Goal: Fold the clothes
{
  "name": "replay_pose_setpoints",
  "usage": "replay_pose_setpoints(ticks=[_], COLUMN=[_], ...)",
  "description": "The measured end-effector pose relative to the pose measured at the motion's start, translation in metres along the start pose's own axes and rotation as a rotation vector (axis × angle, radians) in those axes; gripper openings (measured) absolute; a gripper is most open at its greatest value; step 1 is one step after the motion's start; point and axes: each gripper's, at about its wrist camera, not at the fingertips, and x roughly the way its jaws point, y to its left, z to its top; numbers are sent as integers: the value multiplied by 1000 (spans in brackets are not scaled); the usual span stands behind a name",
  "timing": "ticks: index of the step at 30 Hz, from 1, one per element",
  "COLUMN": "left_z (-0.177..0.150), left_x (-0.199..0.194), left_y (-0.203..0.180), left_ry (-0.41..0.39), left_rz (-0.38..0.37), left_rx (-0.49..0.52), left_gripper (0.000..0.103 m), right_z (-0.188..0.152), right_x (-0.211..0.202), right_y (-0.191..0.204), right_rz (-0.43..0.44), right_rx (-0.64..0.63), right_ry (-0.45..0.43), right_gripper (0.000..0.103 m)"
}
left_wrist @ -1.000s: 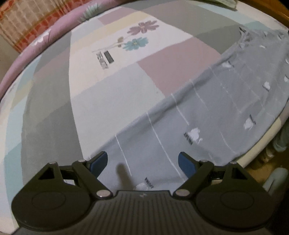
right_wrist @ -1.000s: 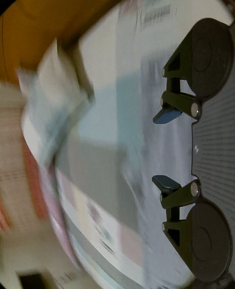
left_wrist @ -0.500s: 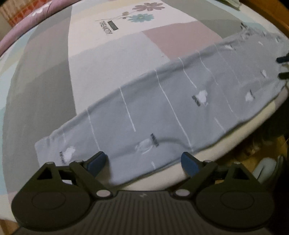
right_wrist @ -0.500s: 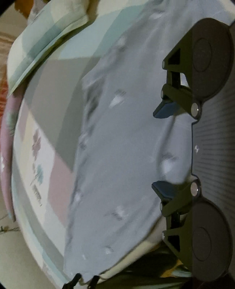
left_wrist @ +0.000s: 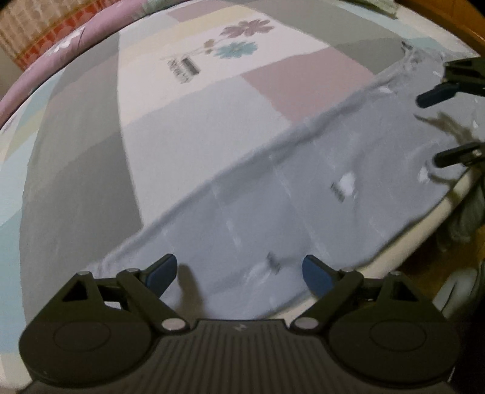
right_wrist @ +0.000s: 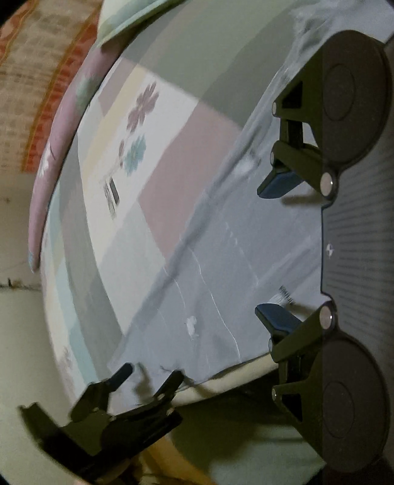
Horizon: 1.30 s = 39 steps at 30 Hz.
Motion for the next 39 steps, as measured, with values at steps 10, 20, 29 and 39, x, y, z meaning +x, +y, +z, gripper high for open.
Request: replay_pose_setpoints(ticks=[10, 20, 29, 39], left_z=[-11, -1, 9, 50], left_x=[-19, 2, -16, 7], left_y=[15, 13, 7, -41], left_ry=[-18, -28, -90, -113], left_rz=[-51, -86, -93, -170], left_rx=[-48, -52, -12, 49], left_gripper=[91, 92, 94, 94], right_z=[-17, 4, -8, 3], right_x=[-7, 20, -10, 31], right_y=[-13, -3, -60, -105], right_rz=[-25, 33, -36, -162], right_rx=[53, 23, 191, 345], right_ry=[60, 22, 11, -63], right_gripper=[86, 89, 102, 103])
